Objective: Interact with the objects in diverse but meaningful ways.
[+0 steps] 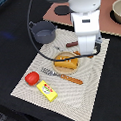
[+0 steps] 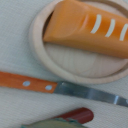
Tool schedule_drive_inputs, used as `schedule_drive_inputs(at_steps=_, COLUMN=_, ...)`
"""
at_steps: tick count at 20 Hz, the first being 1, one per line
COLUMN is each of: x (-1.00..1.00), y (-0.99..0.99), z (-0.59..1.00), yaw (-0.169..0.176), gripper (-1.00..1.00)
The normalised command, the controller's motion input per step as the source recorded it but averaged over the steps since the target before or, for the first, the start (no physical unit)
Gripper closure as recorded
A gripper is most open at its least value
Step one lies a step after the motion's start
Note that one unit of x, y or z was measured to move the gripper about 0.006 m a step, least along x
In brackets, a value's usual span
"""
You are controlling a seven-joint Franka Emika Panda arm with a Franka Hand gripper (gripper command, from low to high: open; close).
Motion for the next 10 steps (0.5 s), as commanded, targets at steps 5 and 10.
schedule_drive_inputs(at_steps=5, x=0.00, y=0.52, z=-0.02, yaw=0.101, gripper=-1.00)
schedule_drive_inputs(at_steps=10, x=-0.08, y=0.35, z=-0.18, yaw=0.095, gripper=-1.00)
